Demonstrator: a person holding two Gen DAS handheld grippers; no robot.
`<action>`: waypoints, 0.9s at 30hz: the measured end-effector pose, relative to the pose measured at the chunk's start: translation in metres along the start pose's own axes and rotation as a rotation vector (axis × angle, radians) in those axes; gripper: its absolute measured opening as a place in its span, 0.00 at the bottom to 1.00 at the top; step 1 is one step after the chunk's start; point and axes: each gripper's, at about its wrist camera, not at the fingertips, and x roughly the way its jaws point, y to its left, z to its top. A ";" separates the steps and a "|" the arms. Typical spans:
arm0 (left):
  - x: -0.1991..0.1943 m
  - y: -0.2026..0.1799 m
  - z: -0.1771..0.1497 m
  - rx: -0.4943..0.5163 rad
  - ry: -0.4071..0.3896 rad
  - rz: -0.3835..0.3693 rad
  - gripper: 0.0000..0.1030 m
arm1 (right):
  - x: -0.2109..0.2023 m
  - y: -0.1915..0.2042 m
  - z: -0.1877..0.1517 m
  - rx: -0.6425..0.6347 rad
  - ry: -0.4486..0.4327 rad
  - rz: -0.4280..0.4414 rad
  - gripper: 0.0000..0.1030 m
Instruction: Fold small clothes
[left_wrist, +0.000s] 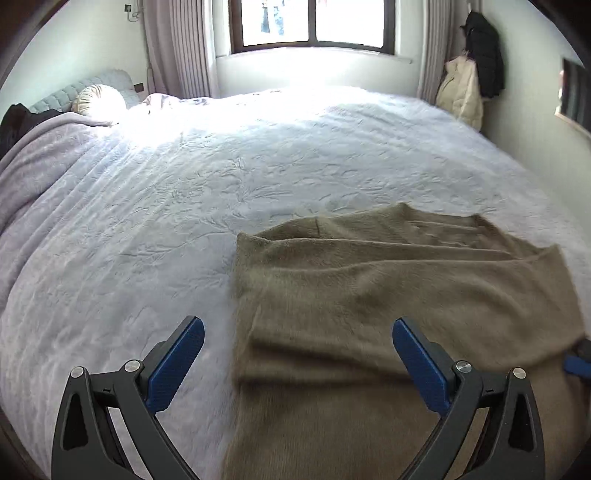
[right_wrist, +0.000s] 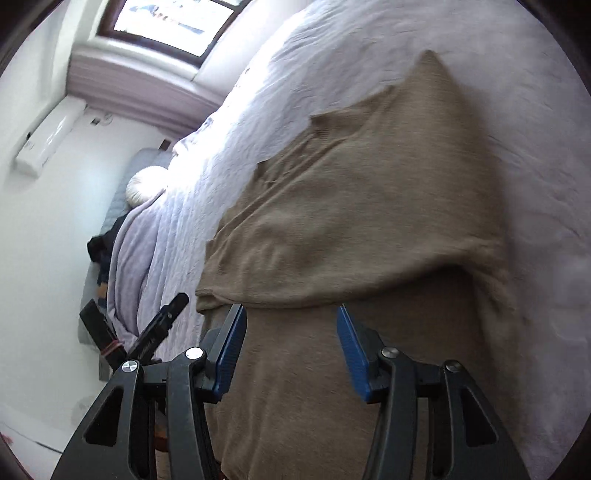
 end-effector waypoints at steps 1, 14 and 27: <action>0.013 -0.003 0.002 -0.001 0.027 0.021 0.99 | -0.004 -0.010 0.003 0.031 -0.020 -0.003 0.54; 0.041 0.008 -0.022 -0.047 0.142 -0.001 1.00 | -0.027 -0.064 0.018 0.159 -0.140 -0.019 0.07; -0.024 0.007 -0.031 0.067 0.102 -0.031 0.99 | -0.052 0.010 0.004 -0.158 -0.242 -0.120 0.13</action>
